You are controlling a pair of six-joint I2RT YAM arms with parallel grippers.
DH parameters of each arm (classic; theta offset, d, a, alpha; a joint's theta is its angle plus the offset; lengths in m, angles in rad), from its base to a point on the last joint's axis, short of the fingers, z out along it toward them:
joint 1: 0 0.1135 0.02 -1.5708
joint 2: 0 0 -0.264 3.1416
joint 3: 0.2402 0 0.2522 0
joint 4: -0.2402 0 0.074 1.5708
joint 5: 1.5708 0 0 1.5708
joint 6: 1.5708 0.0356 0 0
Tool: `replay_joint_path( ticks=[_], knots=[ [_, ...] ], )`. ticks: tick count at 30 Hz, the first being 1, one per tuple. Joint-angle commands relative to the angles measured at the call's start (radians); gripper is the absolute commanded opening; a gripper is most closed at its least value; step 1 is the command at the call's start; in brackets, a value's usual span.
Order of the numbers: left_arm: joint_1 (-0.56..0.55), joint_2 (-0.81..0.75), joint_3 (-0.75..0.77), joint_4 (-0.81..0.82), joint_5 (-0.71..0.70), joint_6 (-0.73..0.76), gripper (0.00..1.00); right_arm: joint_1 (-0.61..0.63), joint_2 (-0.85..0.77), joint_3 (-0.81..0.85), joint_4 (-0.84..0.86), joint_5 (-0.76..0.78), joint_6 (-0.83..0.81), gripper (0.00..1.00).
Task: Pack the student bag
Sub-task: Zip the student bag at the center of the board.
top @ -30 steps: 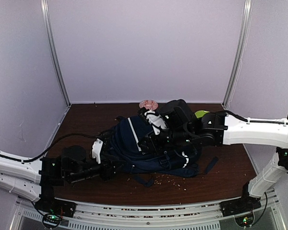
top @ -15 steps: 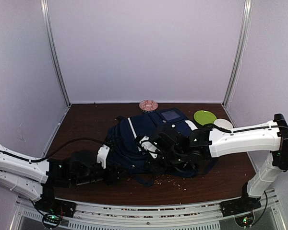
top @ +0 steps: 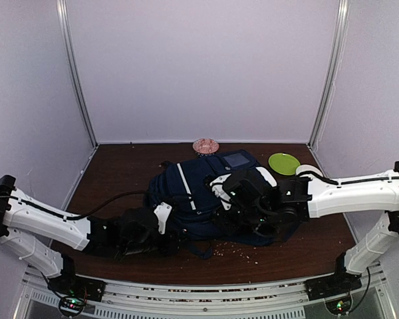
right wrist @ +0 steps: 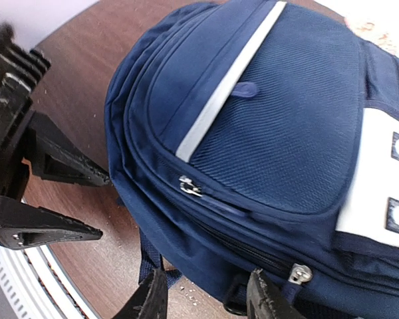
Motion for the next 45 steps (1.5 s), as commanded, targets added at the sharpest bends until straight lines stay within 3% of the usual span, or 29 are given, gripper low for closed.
replay_joint_path(
  ticks=[1, 9, 35, 45],
  knots=[
    [-0.003, 0.033, 0.051, -0.021, -0.029, 0.004, 0.78, -0.006, -0.079, -0.053, 0.042, 0.060, 0.061, 0.40],
    [-0.002, 0.088, 0.085, -0.058, -0.031, -0.011, 0.65, -0.008, -0.155, -0.108, 0.070, 0.076, 0.101, 0.40],
    [0.035, 0.210, 0.162, -0.119, 0.022, 0.020, 0.37, -0.009, -0.223, -0.168, 0.082, 0.095, 0.126, 0.40],
    [0.041, 0.213, 0.157, -0.140, 0.010, 0.020, 0.36, -0.010, -0.218, -0.167, 0.091, 0.089, 0.126, 0.40]
  ],
)
